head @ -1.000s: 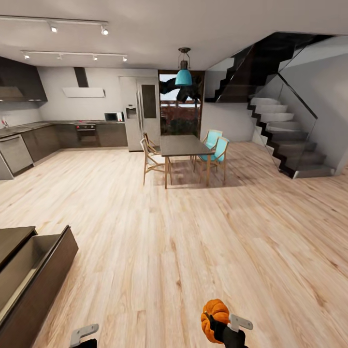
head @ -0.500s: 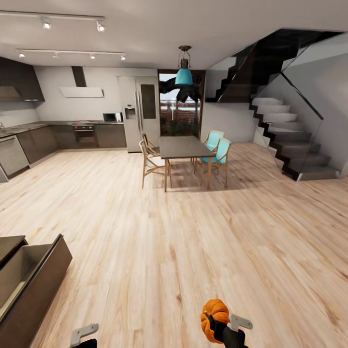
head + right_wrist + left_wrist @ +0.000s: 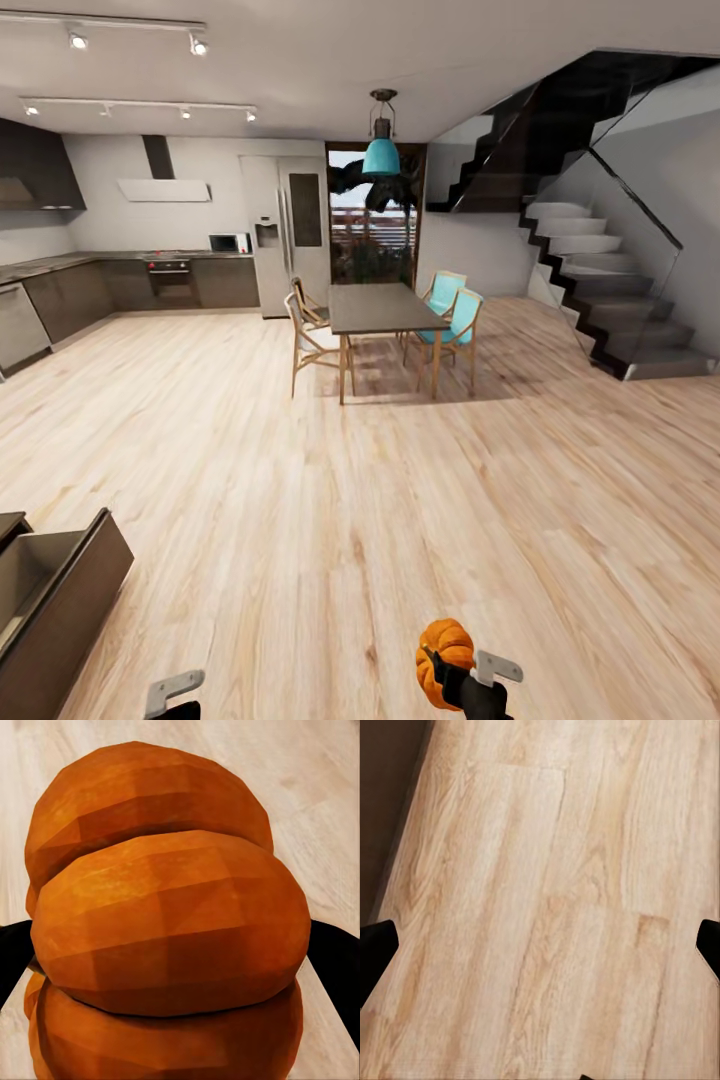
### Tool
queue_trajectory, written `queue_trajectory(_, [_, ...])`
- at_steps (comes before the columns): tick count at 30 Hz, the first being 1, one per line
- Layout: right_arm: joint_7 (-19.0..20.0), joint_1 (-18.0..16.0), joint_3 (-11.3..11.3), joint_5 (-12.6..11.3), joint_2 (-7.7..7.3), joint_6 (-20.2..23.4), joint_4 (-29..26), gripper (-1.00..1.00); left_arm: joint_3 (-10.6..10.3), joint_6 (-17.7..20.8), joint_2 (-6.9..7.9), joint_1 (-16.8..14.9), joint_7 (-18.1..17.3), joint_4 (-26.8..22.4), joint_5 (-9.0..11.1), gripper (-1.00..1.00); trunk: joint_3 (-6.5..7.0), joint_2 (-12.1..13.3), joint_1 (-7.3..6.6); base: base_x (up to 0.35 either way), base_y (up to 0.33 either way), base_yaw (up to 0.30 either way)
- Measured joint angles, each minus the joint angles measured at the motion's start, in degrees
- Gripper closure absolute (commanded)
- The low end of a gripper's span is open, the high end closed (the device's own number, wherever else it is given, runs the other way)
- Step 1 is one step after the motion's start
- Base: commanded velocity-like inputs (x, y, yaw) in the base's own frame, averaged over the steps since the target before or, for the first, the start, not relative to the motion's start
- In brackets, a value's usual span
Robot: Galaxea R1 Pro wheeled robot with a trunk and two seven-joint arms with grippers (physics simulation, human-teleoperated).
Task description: Place each of the two pumpkins and all three candles from the living room inside a cabinet in the living room (use any cabinet), then make sure every cabinet is closed, and position the cauldron so it is next to a table in the living room.
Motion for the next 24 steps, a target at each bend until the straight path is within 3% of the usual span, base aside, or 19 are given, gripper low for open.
queue_trajectory(24, [0.0,0.0,0.0,-0.1,-0.01,0.0,0.0,1.00,0.0,0.0,-0.01,0.0,0.0,0.0,0.0,-1.00,-1.29,0.0,0.00,0.318,0.000,-0.200])
